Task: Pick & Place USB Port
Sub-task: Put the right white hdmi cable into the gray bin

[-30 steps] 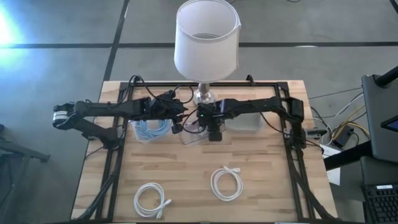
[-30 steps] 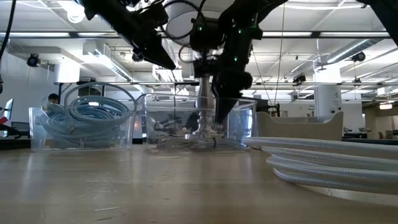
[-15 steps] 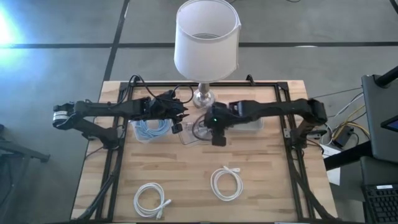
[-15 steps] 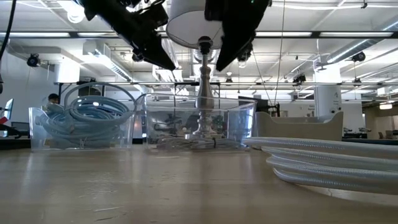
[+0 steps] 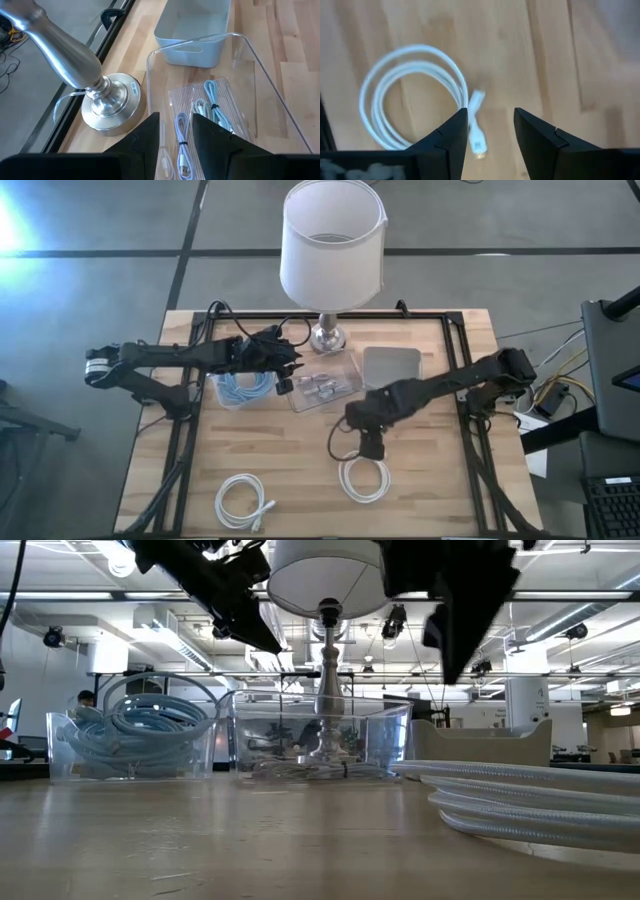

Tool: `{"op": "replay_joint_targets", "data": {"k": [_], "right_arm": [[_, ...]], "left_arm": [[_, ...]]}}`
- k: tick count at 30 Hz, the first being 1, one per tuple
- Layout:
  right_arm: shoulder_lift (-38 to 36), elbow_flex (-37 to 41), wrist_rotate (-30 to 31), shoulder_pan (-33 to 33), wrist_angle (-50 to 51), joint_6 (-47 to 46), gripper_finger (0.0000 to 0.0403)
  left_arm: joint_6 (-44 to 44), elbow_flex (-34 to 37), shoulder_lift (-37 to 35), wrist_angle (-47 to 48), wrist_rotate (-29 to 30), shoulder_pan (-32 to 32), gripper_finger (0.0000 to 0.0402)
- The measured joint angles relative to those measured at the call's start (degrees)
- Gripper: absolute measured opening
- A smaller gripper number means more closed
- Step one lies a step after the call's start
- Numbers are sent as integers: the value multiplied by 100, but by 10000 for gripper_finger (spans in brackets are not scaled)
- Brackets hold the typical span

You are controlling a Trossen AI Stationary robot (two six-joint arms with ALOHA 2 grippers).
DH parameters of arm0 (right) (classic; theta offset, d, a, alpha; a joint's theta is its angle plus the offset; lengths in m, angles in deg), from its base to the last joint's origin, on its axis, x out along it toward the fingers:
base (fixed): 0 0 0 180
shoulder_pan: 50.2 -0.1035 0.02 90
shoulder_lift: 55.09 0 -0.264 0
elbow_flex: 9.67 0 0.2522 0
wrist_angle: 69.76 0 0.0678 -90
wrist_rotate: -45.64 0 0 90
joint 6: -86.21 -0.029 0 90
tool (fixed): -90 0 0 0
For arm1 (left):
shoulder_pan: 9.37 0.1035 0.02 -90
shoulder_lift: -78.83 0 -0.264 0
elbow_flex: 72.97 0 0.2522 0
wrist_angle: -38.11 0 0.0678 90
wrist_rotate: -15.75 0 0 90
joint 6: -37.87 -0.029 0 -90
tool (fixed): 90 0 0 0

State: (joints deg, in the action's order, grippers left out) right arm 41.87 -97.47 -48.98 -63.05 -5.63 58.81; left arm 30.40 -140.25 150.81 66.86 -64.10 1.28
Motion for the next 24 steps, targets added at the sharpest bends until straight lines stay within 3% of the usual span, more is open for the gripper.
{"op": "replay_joint_targets", "data": {"k": [11, 17, 24], "right_arm": [[147, 970, -126, -475, -330, -1762, 157], [153, 1278, -182, -934, -1089, -2592, 157], [313, 1414, 449, -1155, -1498, -2832, 157]], "left_arm": [[-49, 0, 0, -89, 0, 0, 119], [-313, 0, 0, -425, 1, 0, 119], [-635, 0, 0, -816, 2, 0, 119]]}}
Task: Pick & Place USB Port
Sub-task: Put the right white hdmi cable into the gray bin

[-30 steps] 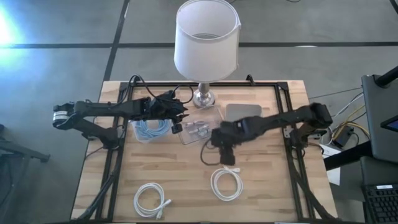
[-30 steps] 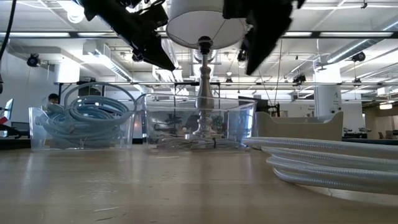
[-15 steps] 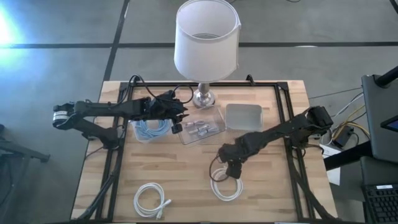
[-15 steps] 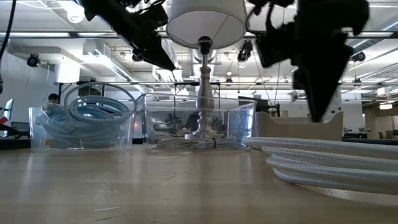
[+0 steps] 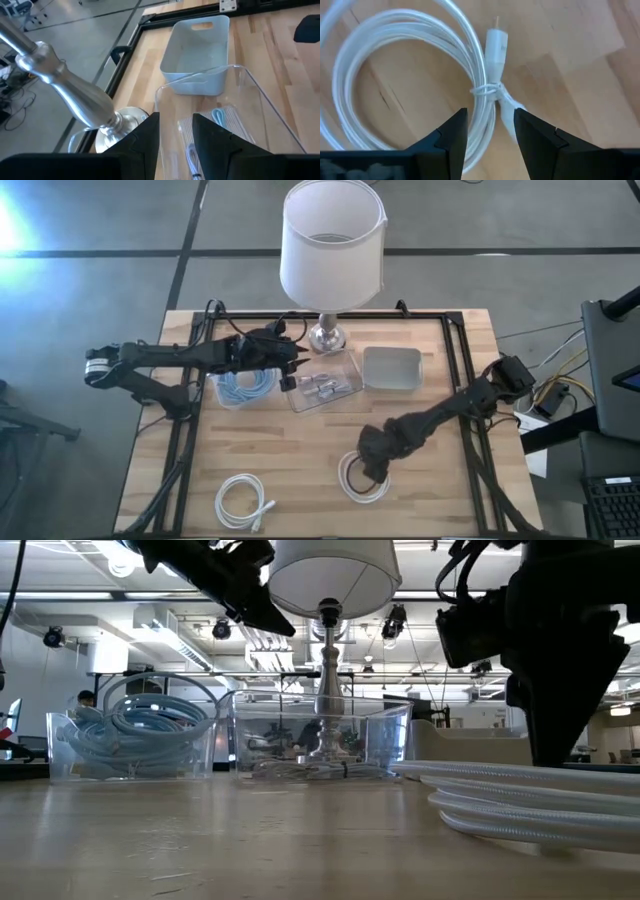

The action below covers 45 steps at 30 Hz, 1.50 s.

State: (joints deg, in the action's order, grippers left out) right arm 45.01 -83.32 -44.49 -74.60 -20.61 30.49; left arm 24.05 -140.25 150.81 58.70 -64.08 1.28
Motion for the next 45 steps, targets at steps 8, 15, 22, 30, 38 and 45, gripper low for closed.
{"op": "replay_joint_targets", "data": {"k": [8, 15, 22, 30, 38, 45], "right_arm": [[347, -18, 312, -25, -64, 550, 157], [517, -196, 720, -39, -71, 640, 137], [649, -350, 624, -34, -77, 978, 67], [587, -809, 472, -28, 389, 1574, 20], [377, -1575, 1165, -7, 2431, 1543, 18], [225, -2094, 2241, -6, 4346, 1158, 18]], "left_arm": [[-75, 0, 0, 11, -2, 0, 119], [-78, 0, 0, 9, -2, 0, 119], [-80, 0, 0, 15, -2, 0, 120], [-108, 0, 0, 9, -1, 0, 120], [-108, 0, 0, 10, -2, 0, 120], [-106, 0, 0, 10, -2, 0, 120]]}}
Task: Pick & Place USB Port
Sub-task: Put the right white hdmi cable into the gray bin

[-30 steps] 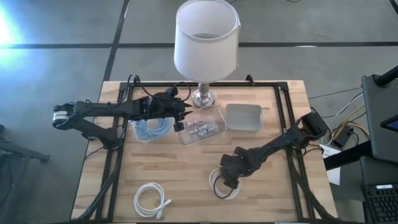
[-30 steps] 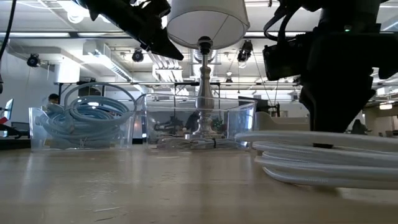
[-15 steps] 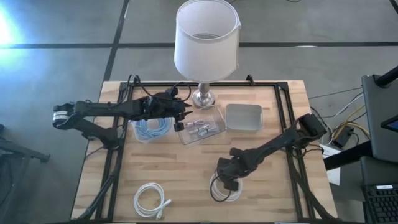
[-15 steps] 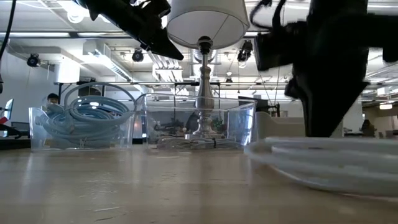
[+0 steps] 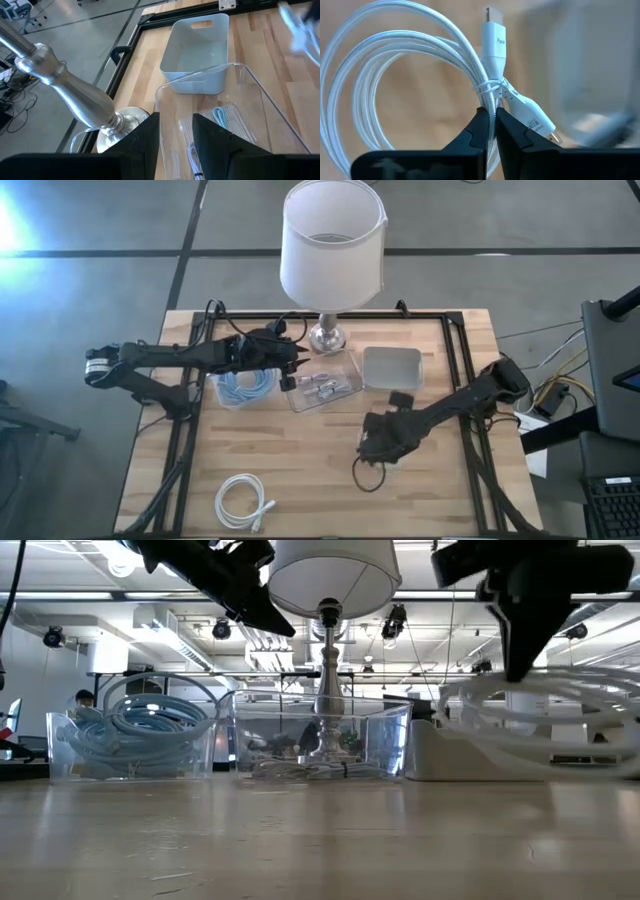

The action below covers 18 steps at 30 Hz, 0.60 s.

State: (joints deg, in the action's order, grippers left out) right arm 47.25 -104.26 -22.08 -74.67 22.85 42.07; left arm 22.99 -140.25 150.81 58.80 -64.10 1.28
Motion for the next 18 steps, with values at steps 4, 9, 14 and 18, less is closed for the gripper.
{"op": "replay_joint_targets", "data": {"k": [4, 9, 14, 18], "right_arm": [[-215, -17, 1064, 0, 874, -456, 18], [-607, 244, 2034, 33, 1087, -392, 18], [-1043, 473, 2501, 243, 1111, -243, 18], [-1444, 716, 2981, 466, 1119, -148, 18]], "left_arm": [[2, 28, 0, 0, 0, 0, 120], [2, 31, 0, -1, 0, 0, 120], [32, 31, 0, -2, 0, 0, 120], [35, 31, 0, -3, 0, 0, 120]]}}
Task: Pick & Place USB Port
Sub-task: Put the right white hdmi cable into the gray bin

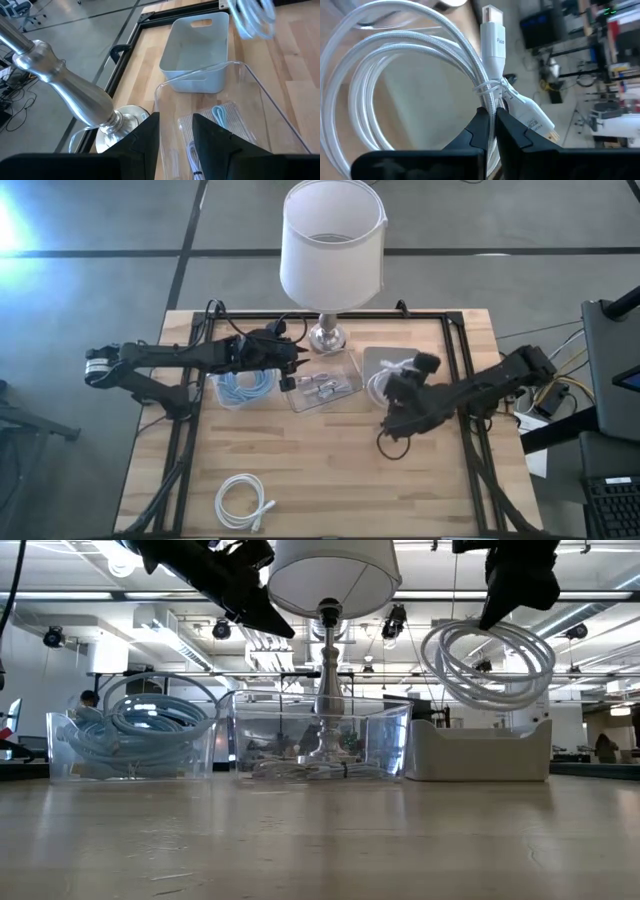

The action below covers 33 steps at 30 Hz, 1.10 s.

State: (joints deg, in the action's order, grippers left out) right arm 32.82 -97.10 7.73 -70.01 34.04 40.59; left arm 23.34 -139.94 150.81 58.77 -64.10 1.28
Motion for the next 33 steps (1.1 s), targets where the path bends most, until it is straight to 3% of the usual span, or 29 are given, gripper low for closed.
{"op": "replay_joint_targets", "data": {"k": [5, 10, 22, 33], "right_arm": [[-484, 350, 557, 495, -26, 8, 18], [-837, 912, 662, 1085, -366, -107, 18], [-983, 2574, 648, 1841, -3625, 1701, 18], [-983, 2995, 591, 2128, -4091, 1420, 46]], "left_arm": [[44, 0, 0, 2, 0, 1, 120], [66, 0, 0, 2, -2, 0, 120], [105, 2, 0, 2, -2, 0, 120], [118, 2, 0, 2, -2, 2, 120]]}}
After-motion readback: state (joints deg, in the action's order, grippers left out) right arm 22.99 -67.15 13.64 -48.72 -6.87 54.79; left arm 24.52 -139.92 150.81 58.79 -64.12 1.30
